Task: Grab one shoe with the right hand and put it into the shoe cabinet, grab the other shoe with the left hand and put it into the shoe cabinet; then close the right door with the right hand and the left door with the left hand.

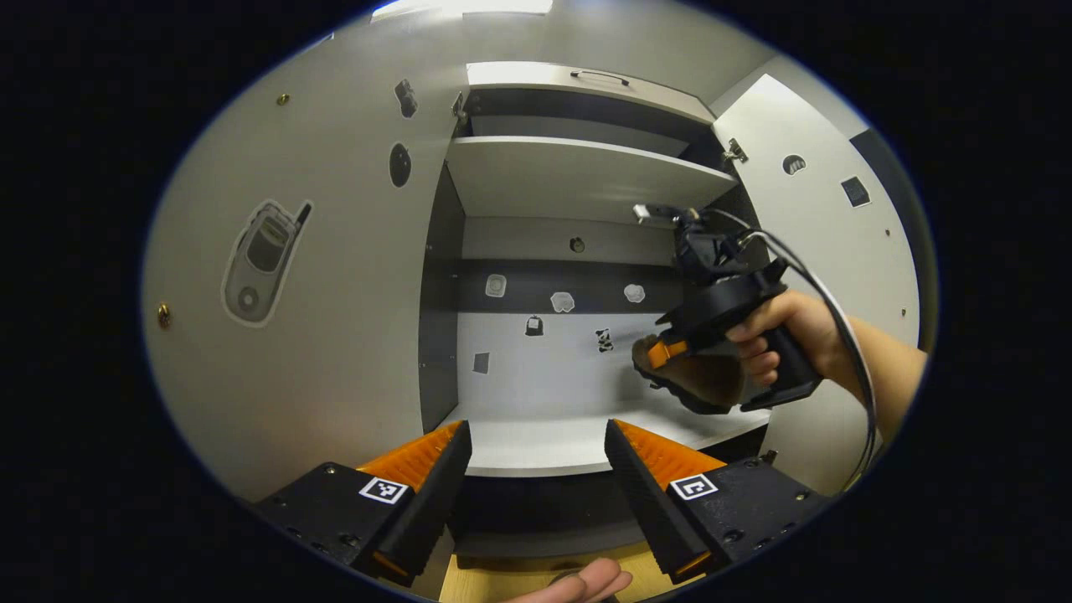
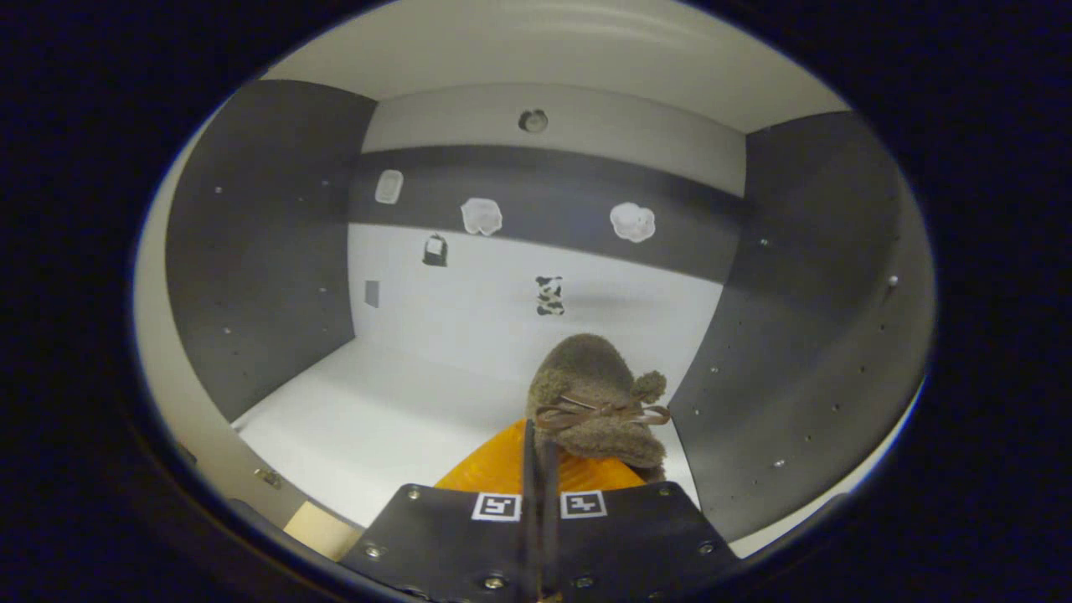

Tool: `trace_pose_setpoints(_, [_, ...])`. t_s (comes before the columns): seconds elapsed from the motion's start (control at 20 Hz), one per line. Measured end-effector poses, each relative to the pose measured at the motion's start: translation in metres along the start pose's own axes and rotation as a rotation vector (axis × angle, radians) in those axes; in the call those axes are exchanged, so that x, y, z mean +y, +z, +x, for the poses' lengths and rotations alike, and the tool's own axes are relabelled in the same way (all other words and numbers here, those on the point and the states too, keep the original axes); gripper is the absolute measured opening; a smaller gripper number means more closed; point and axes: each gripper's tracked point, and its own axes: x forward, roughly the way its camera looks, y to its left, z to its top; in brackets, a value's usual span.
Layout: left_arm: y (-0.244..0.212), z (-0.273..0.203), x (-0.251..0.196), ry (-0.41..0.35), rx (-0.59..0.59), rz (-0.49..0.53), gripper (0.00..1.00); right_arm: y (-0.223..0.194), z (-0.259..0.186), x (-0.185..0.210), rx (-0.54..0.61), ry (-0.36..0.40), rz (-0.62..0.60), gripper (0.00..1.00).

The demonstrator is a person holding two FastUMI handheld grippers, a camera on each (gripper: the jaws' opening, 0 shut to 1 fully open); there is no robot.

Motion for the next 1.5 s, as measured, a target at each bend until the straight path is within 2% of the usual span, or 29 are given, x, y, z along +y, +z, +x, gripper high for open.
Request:
trace_pose_setpoints(0.05, [-0.001,0.001,-0.001,-0.001,0.004,-0.002,0.98,-0.004,0.014,-0.002,0.018,-0.01,0.001,0.07])
trace_pose_setpoints(0.1, [-0.004,0.003,-0.002,-0.001,0.01,-0.003,0.98,-0.009,0.024,-0.002,0.038,-0.012,-0.007,0.03])
trace_pose_setpoints(0.2, [-0.009,0.006,-0.001,0.01,0.029,-0.001,0.98,-0.015,0.043,0.0,0.055,0.001,-0.043,0.03])
trace_pose_setpoints(0.4, [-0.013,0.011,0.003,0.029,0.036,0.015,0.98,-0.028,0.065,-0.003,0.131,-0.021,-0.088,0.03])
trace_pose_setpoints(0.7, [-0.015,0.012,0.003,0.048,0.048,0.0,0.98,-0.034,0.06,0.007,0.17,-0.015,-0.052,0.03])
trace_pose_setpoints(0.75, [-0.015,0.011,0.001,0.051,0.049,-0.01,0.98,-0.035,0.056,0.008,0.178,-0.012,-0.056,0.06])
trace_pose_setpoints(0.9, [-0.015,0.007,-0.007,0.027,0.053,-0.023,0.98,-0.031,0.039,0.004,0.171,-0.02,-0.038,0.25])
trace_pose_setpoints(0.95, [-0.013,0.006,-0.007,0.029,0.05,-0.027,0.98,-0.028,0.029,0.007,0.163,0.0,-0.014,0.43])
trace_pose_setpoints(1.05, [-0.01,0.002,-0.005,0.039,0.044,-0.041,0.98,-0.016,0.009,0.0,0.112,-0.006,0.01,0.78])
trace_pose_setpoints(1.25, [-0.014,-0.002,-0.011,0.035,0.066,-0.072,0.99,0.002,-0.049,-0.013,-0.018,-0.019,0.018,0.98])
trace_pose_setpoints(1.5, [-0.036,-0.001,-0.008,0.063,0.155,-0.053,0.99,0.008,-0.147,-0.015,-0.243,-0.065,0.023,0.99])
